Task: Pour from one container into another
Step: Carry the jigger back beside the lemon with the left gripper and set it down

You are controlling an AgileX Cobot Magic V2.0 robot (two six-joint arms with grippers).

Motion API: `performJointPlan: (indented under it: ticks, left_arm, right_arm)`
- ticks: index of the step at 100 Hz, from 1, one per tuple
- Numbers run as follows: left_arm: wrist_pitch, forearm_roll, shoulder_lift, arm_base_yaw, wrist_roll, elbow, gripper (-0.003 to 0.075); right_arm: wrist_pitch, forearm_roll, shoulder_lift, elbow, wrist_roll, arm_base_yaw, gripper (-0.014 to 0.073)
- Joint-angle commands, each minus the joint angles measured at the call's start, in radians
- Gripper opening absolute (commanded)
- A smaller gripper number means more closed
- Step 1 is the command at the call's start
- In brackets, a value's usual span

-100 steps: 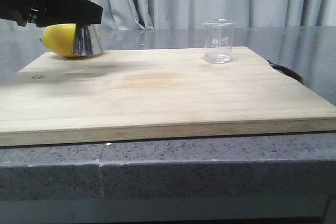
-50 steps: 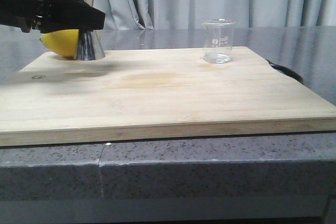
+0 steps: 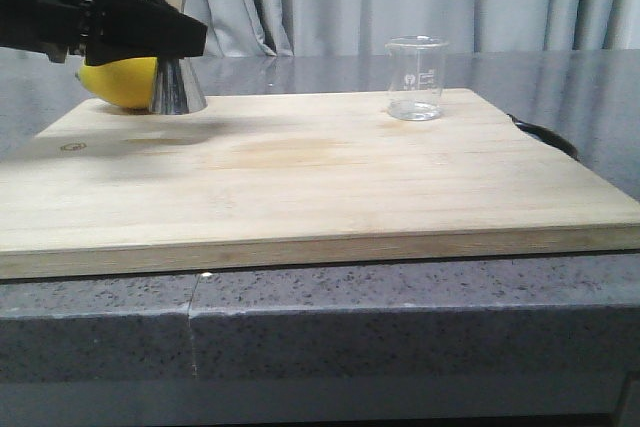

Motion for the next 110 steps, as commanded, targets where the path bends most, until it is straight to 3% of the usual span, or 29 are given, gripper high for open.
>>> performJointPlan:
  ticks: [1,110]
  left_arm:
    - [0.099,-0.078,-0.041,-0.016,0.011,-0.027,-0.0013]
    - [0.099,-0.093,0.047,-0.042,0.024,-0.027,-0.0013]
  right_arm:
    - [-0.078,-0.007,-0.021,-0.025,-0.011,0.002,0.0535]
    - [-0.076,-0.007,-0.021,-0.025,-0.011,0.002,0.0534]
